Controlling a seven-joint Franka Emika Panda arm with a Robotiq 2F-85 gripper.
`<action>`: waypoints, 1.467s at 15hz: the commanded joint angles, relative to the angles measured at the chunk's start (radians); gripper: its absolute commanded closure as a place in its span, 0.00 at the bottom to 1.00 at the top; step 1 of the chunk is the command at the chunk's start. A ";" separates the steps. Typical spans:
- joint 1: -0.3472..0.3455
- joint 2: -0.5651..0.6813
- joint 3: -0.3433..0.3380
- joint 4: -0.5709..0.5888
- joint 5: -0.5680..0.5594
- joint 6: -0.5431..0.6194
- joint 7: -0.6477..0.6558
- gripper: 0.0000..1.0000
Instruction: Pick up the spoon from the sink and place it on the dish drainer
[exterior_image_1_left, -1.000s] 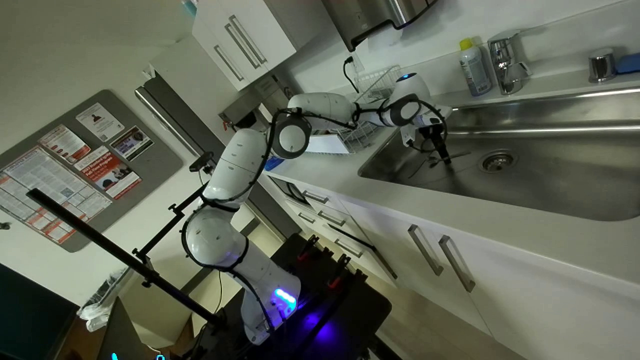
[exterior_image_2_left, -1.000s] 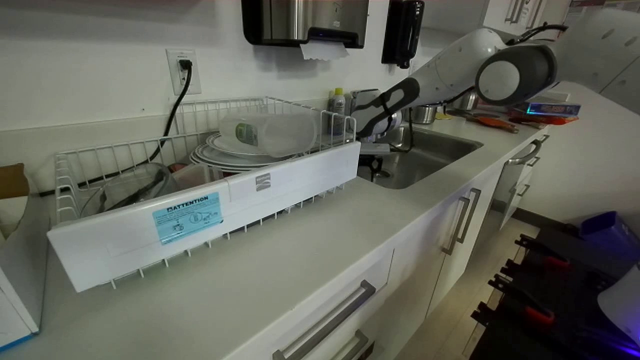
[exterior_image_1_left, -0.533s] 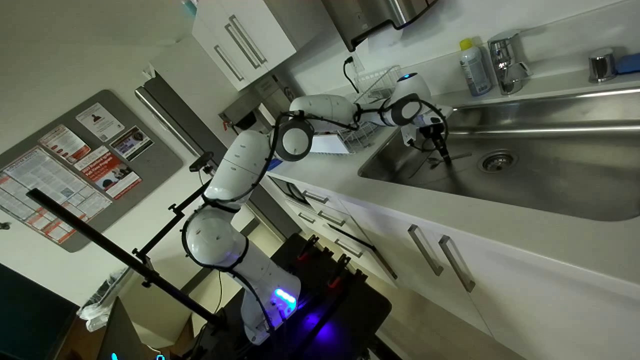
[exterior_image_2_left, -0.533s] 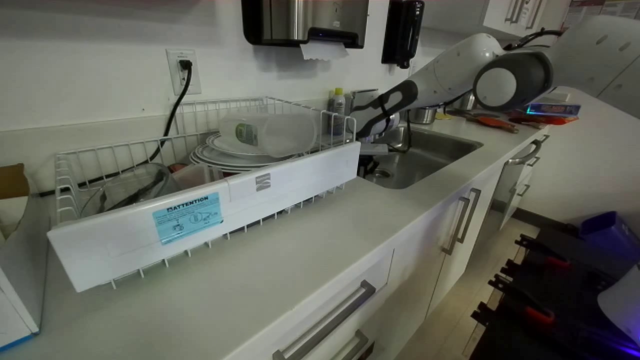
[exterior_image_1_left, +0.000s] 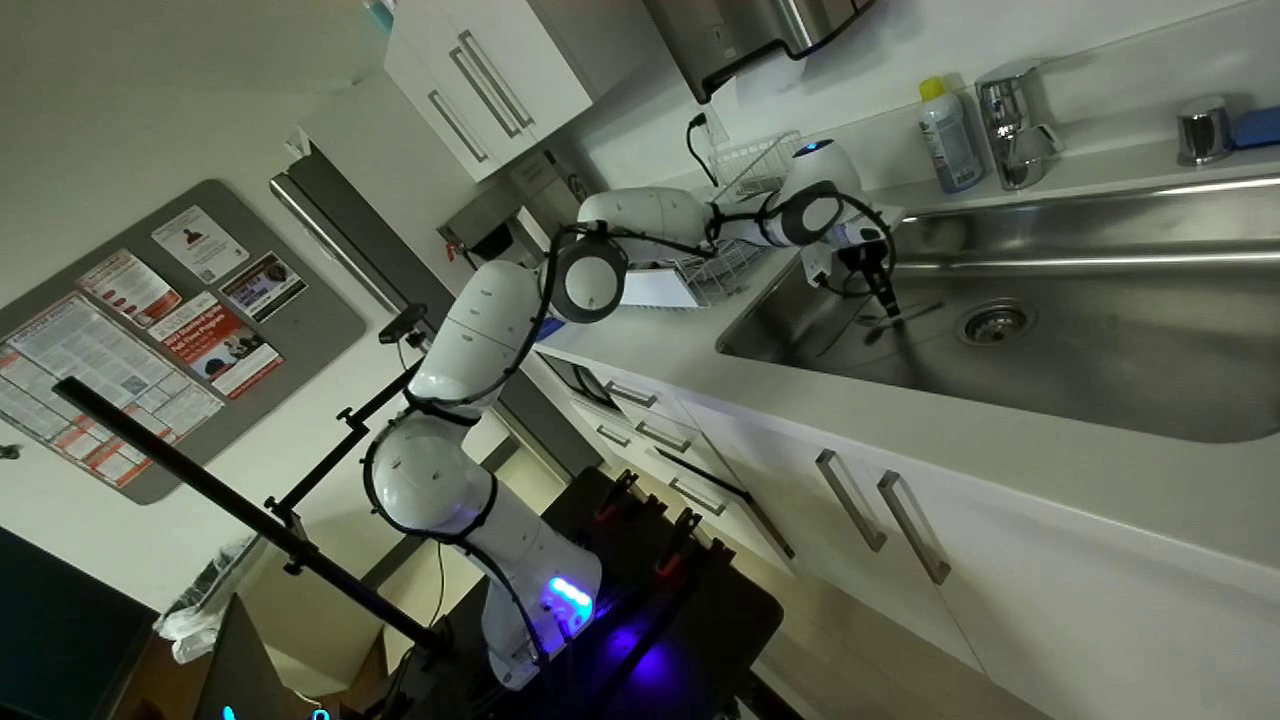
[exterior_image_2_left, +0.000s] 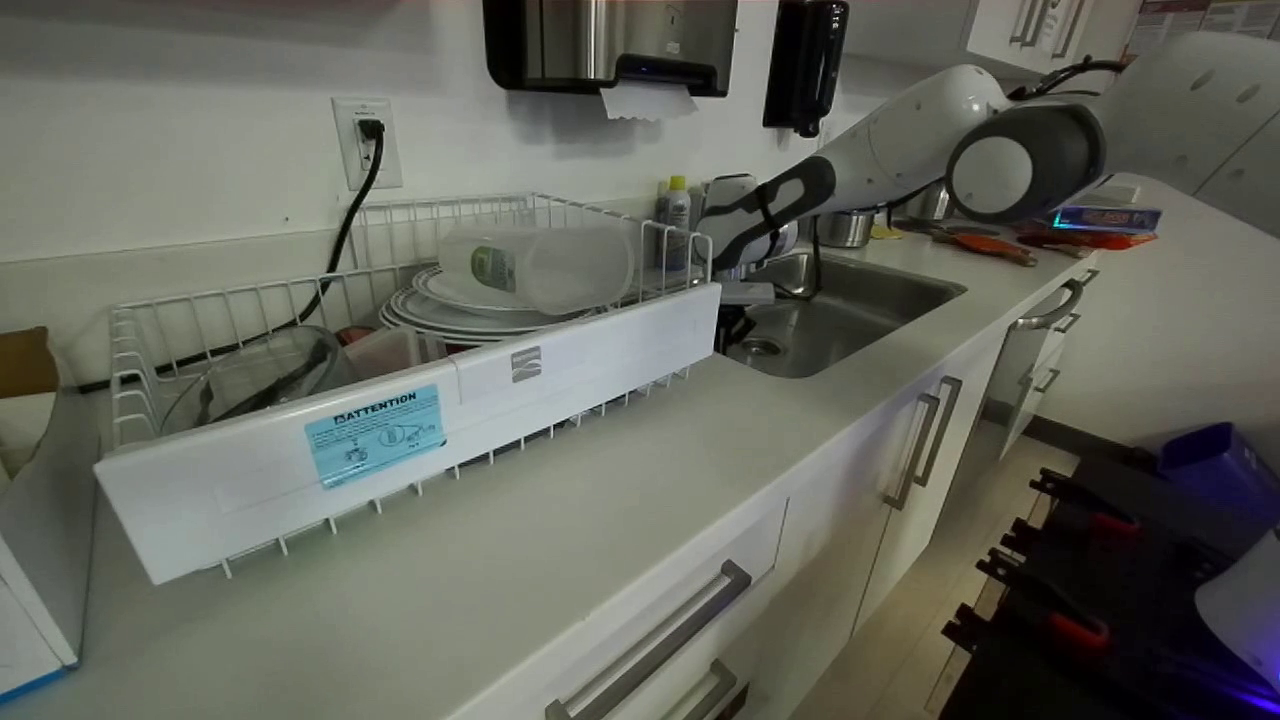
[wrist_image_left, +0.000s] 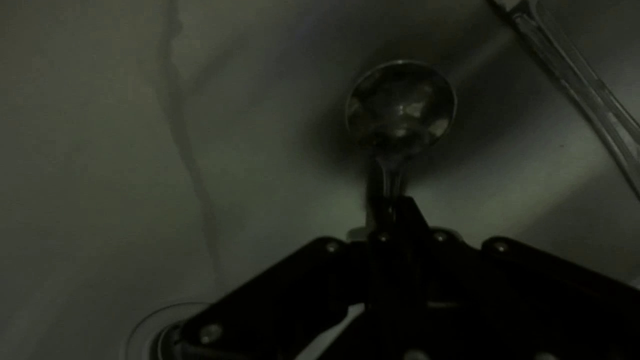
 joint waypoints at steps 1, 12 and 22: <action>0.014 -0.146 -0.012 -0.121 -0.010 -0.081 -0.008 0.98; 0.075 -0.580 -0.024 -0.545 -0.170 -0.027 -0.106 0.98; 0.077 -1.020 0.079 -0.980 -0.202 0.288 -0.440 0.98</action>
